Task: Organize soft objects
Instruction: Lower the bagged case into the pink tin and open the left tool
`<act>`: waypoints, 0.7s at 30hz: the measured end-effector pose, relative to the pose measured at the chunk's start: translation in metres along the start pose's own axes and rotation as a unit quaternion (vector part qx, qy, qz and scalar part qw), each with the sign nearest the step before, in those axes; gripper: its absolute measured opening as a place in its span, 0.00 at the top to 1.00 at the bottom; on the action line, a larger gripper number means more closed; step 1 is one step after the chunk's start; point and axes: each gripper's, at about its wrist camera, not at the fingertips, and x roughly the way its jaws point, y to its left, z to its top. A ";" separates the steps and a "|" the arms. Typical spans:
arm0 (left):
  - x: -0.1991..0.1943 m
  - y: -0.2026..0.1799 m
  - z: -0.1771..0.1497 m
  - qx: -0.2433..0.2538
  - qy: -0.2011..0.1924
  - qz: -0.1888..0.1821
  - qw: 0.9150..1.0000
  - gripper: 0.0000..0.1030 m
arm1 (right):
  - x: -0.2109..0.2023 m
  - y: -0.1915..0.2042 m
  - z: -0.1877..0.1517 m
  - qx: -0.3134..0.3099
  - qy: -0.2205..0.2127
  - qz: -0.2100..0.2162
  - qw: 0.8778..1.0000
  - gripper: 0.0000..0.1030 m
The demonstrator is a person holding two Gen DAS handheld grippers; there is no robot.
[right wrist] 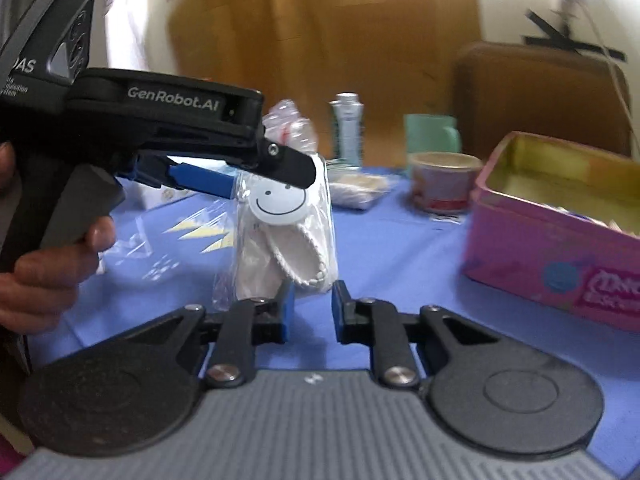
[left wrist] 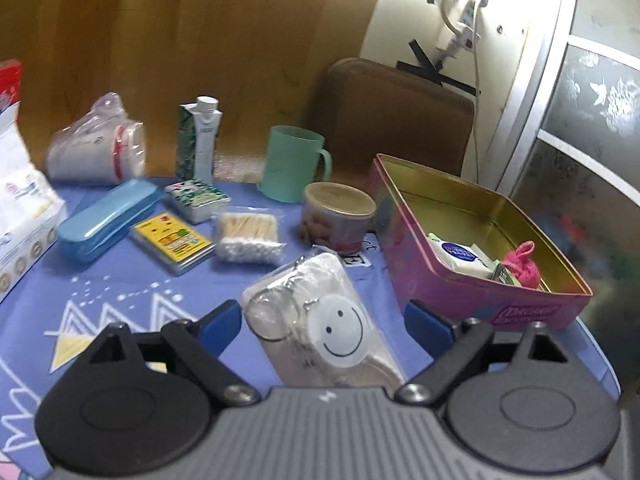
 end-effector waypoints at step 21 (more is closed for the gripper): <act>0.070 -0.132 0.070 0.115 -0.025 -0.091 0.989 0.10 | -0.049 -0.088 0.028 0.046 -0.105 -0.149 0.982 0.79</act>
